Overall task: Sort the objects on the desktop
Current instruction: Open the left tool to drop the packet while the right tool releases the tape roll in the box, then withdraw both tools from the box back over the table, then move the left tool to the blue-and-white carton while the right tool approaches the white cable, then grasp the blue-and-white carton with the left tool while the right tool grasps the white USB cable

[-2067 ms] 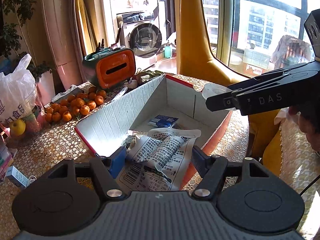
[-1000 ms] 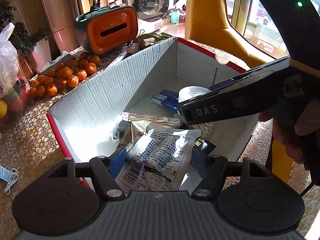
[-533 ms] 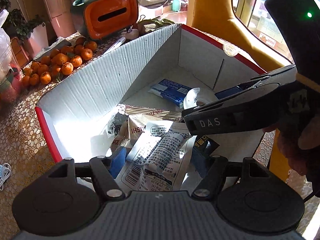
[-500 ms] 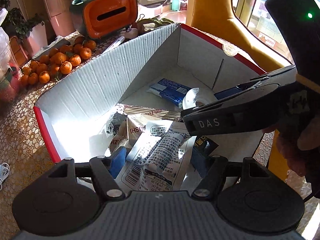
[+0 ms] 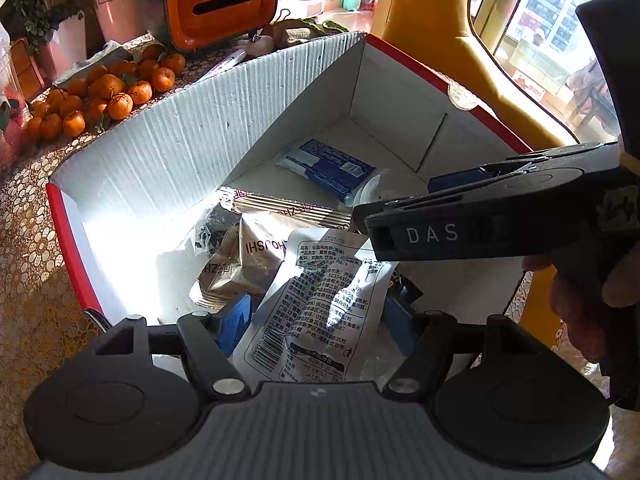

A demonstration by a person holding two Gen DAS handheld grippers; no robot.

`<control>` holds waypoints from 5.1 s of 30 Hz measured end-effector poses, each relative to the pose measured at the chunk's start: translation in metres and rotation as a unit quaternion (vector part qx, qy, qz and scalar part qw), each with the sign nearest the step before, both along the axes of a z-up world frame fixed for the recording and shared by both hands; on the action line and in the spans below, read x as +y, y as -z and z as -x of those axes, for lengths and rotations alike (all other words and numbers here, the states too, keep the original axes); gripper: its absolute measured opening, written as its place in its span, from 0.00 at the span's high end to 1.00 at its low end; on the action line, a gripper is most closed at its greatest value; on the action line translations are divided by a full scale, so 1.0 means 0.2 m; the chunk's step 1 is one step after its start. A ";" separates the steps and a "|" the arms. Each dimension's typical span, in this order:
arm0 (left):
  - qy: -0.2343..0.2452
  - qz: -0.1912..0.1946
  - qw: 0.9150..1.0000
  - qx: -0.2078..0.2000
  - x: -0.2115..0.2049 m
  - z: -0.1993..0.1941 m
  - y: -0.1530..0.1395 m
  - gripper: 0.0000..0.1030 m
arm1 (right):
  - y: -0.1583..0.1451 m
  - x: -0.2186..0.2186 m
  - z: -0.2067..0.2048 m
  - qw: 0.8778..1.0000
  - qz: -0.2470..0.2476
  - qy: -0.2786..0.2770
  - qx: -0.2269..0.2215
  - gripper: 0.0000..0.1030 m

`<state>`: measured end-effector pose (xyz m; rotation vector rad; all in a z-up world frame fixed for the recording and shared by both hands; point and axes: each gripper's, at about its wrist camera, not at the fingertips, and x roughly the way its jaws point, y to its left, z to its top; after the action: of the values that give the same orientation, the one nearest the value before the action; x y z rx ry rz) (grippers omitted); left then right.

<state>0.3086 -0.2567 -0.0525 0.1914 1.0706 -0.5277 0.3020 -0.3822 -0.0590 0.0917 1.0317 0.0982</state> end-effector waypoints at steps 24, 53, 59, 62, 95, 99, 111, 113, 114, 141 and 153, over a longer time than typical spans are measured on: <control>-0.028 0.022 0.999 -0.038 0.13 0.21 -0.21 0.24 | -0.27 0.03 0.22 0.997 -0.044 -0.020 -0.058 0.20; -0.055 0.048 0.994 -0.087 0.33 0.53 -0.35 0.03 | -0.41 0.06 0.60 0.990 -0.071 -0.030 -0.118 0.05; -0.060 0.045 0.992 -0.102 0.40 0.60 -0.38 0.03 | -0.44 0.09 0.67 0.988 -0.079 -0.020 -0.131 0.04; -0.064 0.053 0.990 -0.112 0.45 0.64 -0.40 0.03 | -0.45 0.12 0.70 0.987 -0.081 -0.023 -0.138 0.04; -0.240 0.034 0.955 -0.173 1.33 0.67 -0.38 0.03 | -0.41 0.91 0.79 0.963 -0.045 -0.193 -0.184 0.05; -0.249 0.031 0.953 -0.172 1.41 0.61 -0.37 0.03 | -0.38 1.03 0.78 0.955 -0.031 -0.222 -0.196 0.05; -0.262 0.022 0.951 -0.161 1.64 0.36 -0.29 0.03 | -0.24 1.29 0.58 0.950 -0.014 -0.254 -0.180 0.05; -0.261 0.019 0.952 -0.159 1.66 0.31 -0.27 0.03 | -0.20 1.33 0.54 0.951 -0.015 -0.254 -0.178 0.05; -0.259 0.017 0.953 -0.158 1.67 0.28 -0.25 0.03 | -0.19 1.35 0.52 0.951 -0.015 -0.254 -0.178 0.06; -0.247 0.041 0.962 -0.109 1.77 -0.33 -0.01 0.08 | 0.21 1.77 0.00 0.939 0.002 -0.287 -0.190 0.07; -0.233 0.021 0.966 -0.108 1.73 -0.43 0.08 0.11 | 0.31 1.85 -0.11 0.939 0.009 -0.287 -0.188 0.06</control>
<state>0.3943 0.0899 -0.0683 -0.0431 0.8532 -0.1000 0.3235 -0.0129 -0.1216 -0.2424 0.6491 0.6163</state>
